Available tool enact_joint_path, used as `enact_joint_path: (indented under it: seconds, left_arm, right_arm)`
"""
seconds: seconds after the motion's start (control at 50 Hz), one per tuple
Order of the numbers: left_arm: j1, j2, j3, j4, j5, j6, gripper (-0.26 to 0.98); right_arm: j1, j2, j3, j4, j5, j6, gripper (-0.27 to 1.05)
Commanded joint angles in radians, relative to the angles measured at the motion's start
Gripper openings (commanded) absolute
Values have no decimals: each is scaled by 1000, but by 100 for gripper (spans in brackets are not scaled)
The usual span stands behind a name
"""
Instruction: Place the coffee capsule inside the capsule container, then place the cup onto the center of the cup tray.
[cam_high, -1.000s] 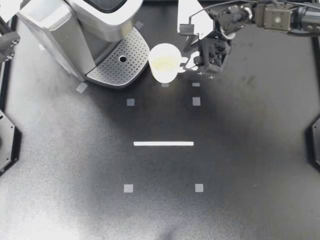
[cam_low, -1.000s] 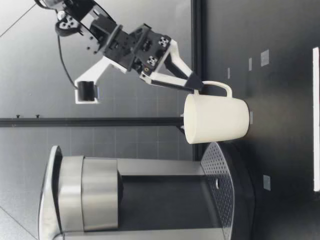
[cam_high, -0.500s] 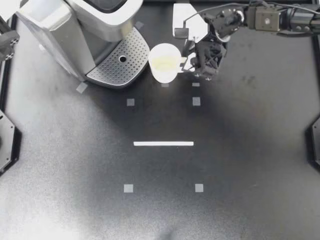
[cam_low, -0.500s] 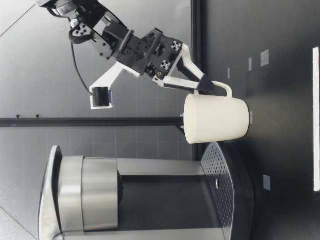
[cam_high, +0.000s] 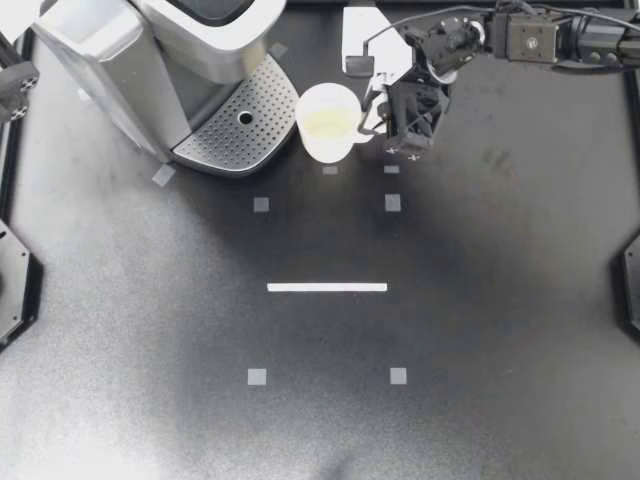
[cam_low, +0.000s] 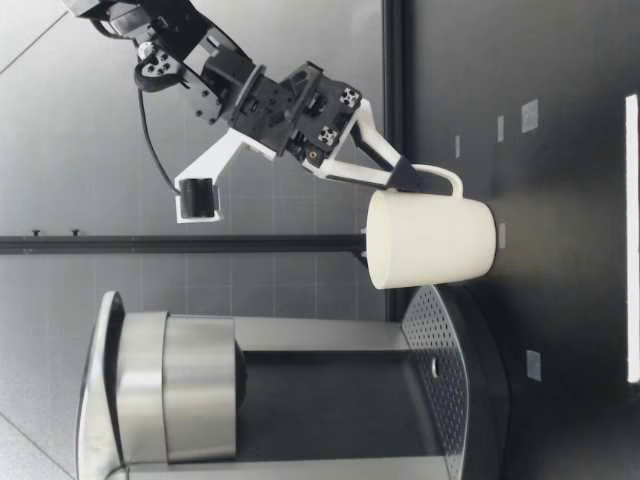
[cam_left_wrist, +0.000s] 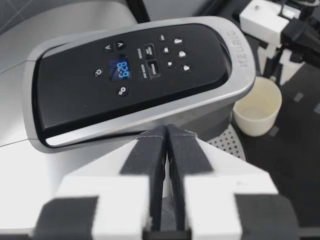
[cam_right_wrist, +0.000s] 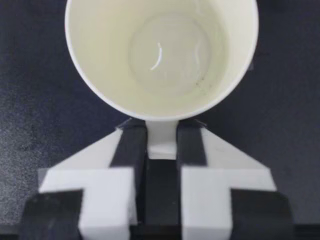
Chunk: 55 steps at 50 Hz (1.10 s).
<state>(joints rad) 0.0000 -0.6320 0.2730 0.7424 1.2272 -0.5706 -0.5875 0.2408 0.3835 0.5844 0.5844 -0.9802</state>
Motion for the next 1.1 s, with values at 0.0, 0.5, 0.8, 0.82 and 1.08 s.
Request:
enact_joint_path:
  seconds: [0.0,0.5,0.8,0.82,1.08]
  left_arm:
    - [0,-8,-8,8,-9,-3,11]
    - [0,-46,25,12,-40,-26,11]
    - [0,-48,29,14,-46,-26,11]
    - [0,-48,31,14,-46,-26,11]
    - [0,-49,29,14,-46,-26,11]
  right_arm:
    - [14,-57,-15,5,2,2,9]
    - [52,-152,-18,25,-6,8,9]
    - [52,-69,-133,26,-32,11,9]
    - [52,-63,-144,26,-31,11,9]
    - [72,8,-227,26,-3,5,9]
